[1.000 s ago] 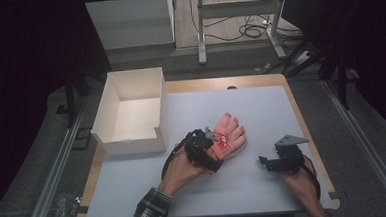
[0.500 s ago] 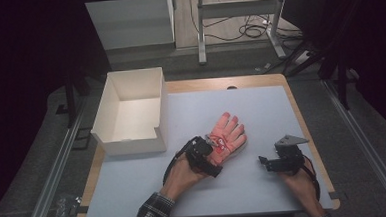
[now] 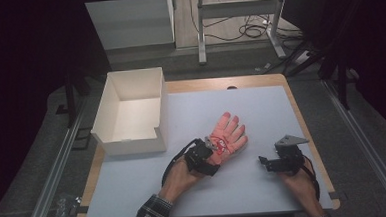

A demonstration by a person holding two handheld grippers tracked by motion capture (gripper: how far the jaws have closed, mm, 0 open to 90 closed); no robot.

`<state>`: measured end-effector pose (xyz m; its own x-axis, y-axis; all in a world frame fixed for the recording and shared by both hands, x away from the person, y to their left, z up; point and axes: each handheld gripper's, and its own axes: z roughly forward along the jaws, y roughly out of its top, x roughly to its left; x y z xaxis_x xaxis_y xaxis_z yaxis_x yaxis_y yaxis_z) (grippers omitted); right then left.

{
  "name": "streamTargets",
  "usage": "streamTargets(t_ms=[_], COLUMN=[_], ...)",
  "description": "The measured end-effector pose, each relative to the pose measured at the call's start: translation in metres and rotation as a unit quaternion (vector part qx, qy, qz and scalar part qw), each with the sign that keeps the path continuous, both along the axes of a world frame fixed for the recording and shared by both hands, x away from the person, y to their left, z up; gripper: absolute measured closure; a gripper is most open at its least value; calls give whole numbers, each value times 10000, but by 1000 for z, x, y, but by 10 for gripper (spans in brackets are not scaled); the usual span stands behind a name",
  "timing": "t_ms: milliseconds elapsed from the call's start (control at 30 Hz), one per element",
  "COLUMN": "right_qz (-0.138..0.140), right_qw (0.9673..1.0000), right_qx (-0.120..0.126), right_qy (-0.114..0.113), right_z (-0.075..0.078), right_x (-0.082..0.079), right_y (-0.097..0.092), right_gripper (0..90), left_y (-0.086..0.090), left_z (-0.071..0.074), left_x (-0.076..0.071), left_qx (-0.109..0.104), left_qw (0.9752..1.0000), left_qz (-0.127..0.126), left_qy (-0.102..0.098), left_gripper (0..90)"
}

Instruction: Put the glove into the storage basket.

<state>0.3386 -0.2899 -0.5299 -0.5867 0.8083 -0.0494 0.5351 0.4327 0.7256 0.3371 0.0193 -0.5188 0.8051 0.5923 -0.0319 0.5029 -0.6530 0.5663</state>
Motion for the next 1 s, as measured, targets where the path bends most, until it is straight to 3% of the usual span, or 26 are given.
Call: streamTargets(t_ms=[267, 700, 1000], right_qz=[1, -3, -5], right_qw=[10000, 10000, 10000], right_qx=[4, 8, -2], right_qy=[-1, -5, -15], right_z=[0, 0, 0], right_x=[0, 0, 0], right_y=[0, 0, 0], right_gripper=[183, 183, 183], left_y=[5, 15, 23], left_z=[9, 44, 66], left_x=[4, 21, 40], left_qx=[-114, -121, -171], left_qw=[9999, 9994, 9981], left_qz=[-83, 298, 577], left_qy=[79, -128, -143], left_gripper=[413, 411, 410])
